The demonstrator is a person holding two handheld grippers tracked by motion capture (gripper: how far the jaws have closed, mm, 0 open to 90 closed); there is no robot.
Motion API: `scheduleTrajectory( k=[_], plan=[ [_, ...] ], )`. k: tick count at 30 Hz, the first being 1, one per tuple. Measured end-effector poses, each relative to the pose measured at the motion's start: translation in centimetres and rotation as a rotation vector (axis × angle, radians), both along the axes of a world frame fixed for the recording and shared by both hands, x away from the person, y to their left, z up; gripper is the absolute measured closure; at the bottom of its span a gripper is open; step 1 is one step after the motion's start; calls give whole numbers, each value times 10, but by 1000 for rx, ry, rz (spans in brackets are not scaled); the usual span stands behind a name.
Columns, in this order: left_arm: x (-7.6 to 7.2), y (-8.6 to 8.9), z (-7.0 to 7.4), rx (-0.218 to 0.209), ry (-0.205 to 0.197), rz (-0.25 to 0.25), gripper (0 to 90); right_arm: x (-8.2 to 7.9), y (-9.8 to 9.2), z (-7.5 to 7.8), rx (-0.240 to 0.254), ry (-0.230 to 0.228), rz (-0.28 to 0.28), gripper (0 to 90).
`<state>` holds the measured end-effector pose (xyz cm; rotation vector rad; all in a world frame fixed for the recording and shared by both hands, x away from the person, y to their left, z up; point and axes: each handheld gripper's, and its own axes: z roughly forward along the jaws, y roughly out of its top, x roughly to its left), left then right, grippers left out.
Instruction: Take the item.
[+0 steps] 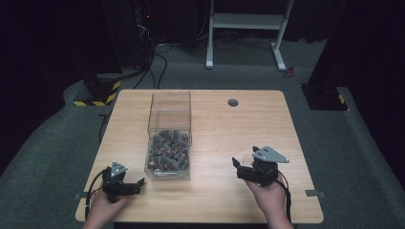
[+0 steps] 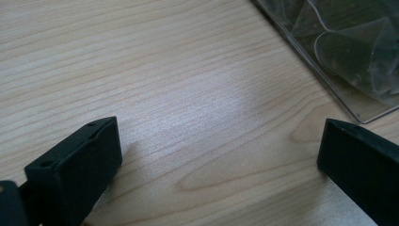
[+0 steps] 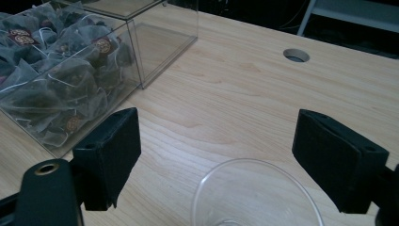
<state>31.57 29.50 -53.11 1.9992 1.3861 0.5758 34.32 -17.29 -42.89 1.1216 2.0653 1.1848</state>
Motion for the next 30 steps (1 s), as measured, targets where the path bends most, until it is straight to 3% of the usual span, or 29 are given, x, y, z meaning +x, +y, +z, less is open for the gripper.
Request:
scheduleTrajectory(
  k=[30],
  plan=[
    [0, 0, 0, -1, 2, -1, 6, 8, 48, 4, 16, 6, 93, 177]
  ],
)
